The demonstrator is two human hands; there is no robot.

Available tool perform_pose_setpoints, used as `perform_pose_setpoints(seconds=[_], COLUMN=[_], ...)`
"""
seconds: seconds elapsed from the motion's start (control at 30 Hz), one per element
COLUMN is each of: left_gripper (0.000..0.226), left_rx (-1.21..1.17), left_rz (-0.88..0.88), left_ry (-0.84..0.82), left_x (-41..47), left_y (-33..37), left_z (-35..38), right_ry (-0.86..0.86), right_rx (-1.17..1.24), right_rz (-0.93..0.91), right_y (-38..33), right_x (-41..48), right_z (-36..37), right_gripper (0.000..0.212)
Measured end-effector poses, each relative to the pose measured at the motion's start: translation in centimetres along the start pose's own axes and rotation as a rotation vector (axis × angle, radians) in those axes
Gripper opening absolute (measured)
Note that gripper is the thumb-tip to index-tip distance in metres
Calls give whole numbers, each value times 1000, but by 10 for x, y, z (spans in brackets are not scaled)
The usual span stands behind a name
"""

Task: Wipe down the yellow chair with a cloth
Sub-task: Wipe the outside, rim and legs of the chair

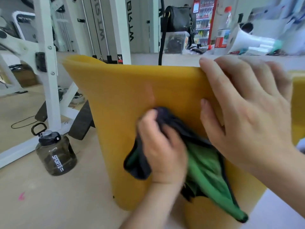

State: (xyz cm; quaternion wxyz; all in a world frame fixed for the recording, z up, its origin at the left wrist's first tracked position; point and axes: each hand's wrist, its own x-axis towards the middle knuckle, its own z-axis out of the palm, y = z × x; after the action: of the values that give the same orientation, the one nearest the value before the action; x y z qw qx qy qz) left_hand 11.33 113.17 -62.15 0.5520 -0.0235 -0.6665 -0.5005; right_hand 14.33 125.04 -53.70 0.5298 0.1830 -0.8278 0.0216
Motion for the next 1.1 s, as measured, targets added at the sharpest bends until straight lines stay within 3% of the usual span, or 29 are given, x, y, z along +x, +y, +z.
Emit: perform_pose_setpoints(seconds=[0.1, 0.13, 0.23, 0.3, 0.4, 0.53, 0.67, 0.77, 0.9, 1.0, 1.1], left_gripper=[8, 16, 19, 32, 25, 23, 20, 17, 18, 24, 25], left_rx=[80, 176, 156, 182, 236, 123, 81, 66, 28, 5, -153], left_rz=[-201, -306, -277, -50, 115, 149, -199, -232, 28, 77, -228], left_ry=[211, 308, 278, 96, -179, -58, 124, -26, -192, 33, 241], left_x=[44, 49, 31, -12, -29, 20, 59, 49, 33, 67, 108], left_y=[-32, -37, -18, 0, 18, -3, -19, 0, 31, 19, -9], left_z=[-17, -16, -5, 12, 11, -15, -28, -34, -35, -40, -49], right_ry=[0, 6, 36, 54, 56, 68, 99, 95, 117, 81, 87], right_rx=[-3, 1, 24, 45, 69, 84, 154, 227, 343, 416, 408], right_rz=[9, 21, 50, 50, 30, 9, -60, -161, -130, -132, -156], right_y=[-3, -5, -11, -12, -10, -11, -19, -28, -30, -34, -33], right_x=[-3, -3, -4, -4, -6, -8, -16, -21, -16, -21, -23], right_z=[1, 1, 3, 5, 6, 8, 10, 15, 19, 26, 24], right_gripper=[54, 54, 52, 52, 52, 54, 48, 44, 38, 38, 37])
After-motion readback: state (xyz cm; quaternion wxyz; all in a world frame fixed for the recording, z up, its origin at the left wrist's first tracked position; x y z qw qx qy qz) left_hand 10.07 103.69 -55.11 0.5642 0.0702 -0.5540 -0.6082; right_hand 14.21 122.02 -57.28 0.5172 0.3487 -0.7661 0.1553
